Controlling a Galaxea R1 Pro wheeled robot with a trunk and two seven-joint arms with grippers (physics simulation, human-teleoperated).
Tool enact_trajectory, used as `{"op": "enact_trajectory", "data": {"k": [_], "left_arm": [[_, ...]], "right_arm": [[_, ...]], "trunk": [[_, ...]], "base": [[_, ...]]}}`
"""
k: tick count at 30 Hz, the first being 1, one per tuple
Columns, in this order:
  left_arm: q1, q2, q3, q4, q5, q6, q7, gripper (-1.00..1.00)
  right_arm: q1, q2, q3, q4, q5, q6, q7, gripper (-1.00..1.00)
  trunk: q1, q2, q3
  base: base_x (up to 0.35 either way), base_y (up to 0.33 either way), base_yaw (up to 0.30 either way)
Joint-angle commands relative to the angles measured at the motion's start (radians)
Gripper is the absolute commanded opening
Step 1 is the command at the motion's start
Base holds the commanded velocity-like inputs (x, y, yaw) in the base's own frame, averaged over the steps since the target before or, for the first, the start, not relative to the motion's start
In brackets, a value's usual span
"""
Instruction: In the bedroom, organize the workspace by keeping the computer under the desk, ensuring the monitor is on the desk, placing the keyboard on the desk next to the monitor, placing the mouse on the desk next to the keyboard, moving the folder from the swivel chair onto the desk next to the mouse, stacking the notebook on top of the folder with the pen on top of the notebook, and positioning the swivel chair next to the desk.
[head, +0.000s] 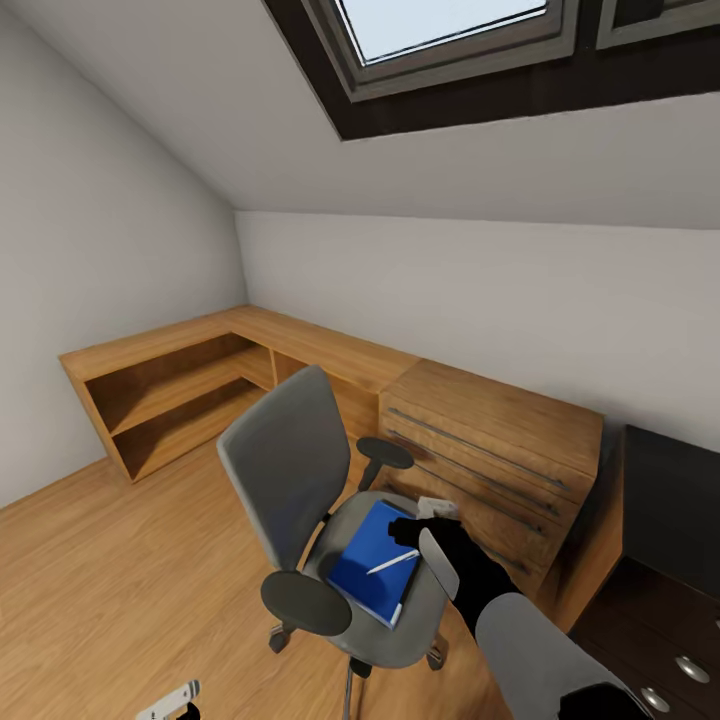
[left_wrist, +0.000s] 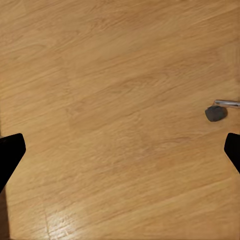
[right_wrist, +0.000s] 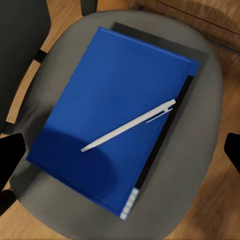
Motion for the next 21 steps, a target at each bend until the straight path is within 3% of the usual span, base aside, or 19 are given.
{"op": "enact_trajectory", "data": {"k": [1,3,4,6,8,11,12,14,17,18,21], "left_arm": [[-0.001,0.003,-0.006,-0.092,0.018,0.030,0.007,1.00],[0.011,0.019,-0.002,-0.314,0.052,0.199,0.008,1.00],[0.069,0.058,0.024,-0.611,0.140,0.471,0.013,1.00],[0.088,0.067,0.051,-0.717,0.187,0.556,0.019,1.00],[0.114,0.080,0.155,-0.929,0.325,0.775,0.051,1.00],[0.119,0.083,0.201,-0.985,0.360,0.850,0.059,1.00],[0.121,0.082,0.266,-1.021,0.398,0.886,0.062,1.00],[0.121,0.079,0.289,-1.032,0.420,0.897,0.063,1.00],[0.122,0.083,0.311,-1.036,0.430,0.901,0.064,1.00],[0.122,0.084,0.357,-1.038,0.433,0.904,0.063,1.00],[0.122,0.083,0.373,-1.039,0.433,0.905,0.063,1.00]], "right_arm": [[-0.001,-0.002,0.006,0.000,-0.011,0.002,-0.010,1.00],[-0.001,-0.005,0.006,0.001,-0.010,0.002,-0.011,1.00],[-0.001,-0.008,0.007,0.002,-0.009,0.002,-0.011,1.00],[-0.001,-0.011,0.007,0.003,-0.009,0.002,-0.010,1.00],[-0.001,-0.025,0.009,0.003,-0.010,0.001,-0.009,1.00],[0.000,-0.028,0.009,0.002,-0.009,0.001,-0.009,1.00],[0.001,-0.029,0.009,0.002,-0.009,0.002,-0.010,1.00],[0.002,-0.030,0.009,0.001,-0.008,0.000,-0.011,1.00],[0.002,-0.030,0.009,-0.003,-0.007,0.000,-0.011,1.00],[0.002,-0.029,0.008,-0.007,-0.009,0.001,-0.011,1.00],[0.003,-0.029,0.008,-0.009,-0.010,0.001,-0.010,1.00]], "trunk": [[0.004,-0.008,-0.004],[0.012,-0.022,-0.011],[0.015,-0.029,-0.014],[0.023,-0.043,-0.020],[0.031,-0.057,-0.026],[0.042,-0.078,-0.036],[0.046,-0.085,-0.039],[0.054,-0.099,-0.045],[0.065,-0.120,-0.054],[0.069,-0.127,-0.058],[0.081,-0.148,-0.067]], "base": [[0.000,0.000,0.000],[0.000,0.000,0.000],[0.000,0.000,0.000],[0.000,0.000,0.000],[0.000,0.000,0.000],[0.000,0.000,0.000],[0.000,0.000,0.000],[0.000,0.000,0.000],[0.000,0.000,0.000],[0.000,0.000,0.000],[0.000,0.000,0.000]]}}
